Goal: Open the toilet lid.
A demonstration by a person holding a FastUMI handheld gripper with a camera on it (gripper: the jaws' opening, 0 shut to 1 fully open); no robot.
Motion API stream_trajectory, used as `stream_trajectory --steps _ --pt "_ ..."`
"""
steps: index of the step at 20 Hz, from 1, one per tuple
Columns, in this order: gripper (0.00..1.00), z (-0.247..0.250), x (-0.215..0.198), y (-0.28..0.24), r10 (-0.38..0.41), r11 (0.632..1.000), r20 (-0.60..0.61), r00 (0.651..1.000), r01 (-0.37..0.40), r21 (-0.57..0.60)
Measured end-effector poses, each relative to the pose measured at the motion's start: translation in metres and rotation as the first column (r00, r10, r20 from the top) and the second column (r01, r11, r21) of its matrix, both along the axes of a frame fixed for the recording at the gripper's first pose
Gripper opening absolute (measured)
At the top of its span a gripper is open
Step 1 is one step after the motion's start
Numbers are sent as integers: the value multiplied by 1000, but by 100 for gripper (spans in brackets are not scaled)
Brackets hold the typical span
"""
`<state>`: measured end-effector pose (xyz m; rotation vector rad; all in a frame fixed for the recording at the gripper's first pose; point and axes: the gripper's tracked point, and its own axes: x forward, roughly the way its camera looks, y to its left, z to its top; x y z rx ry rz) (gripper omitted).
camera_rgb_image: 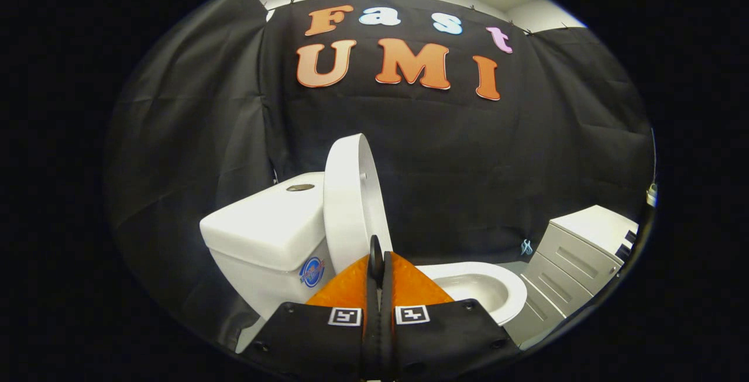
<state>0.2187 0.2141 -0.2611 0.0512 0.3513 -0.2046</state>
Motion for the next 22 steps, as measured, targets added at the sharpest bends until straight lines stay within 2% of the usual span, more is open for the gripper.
stream_trajectory --steps 4,8,10,11,12,13,16,22 --pt "9 0 0 6 19 999 -1 1000 -19 30" --pt "21 2 -4 14 45 998 -14 999 -44 40" --pt "29 10 -9 19 61 997 -2 998 -61 50" --pt "41 15 -12 18 62 997 4 998 -62 46" --pt "47 20 -16 17 63 997 8 998 -63 43" --pt "62 26 -20 16 67 997 10 998 -68 41" --pt "82 46 -32 15 91 995 27 995 -92 39" --pt "96 91 -52 -1 129 991 56 990 -131 18"
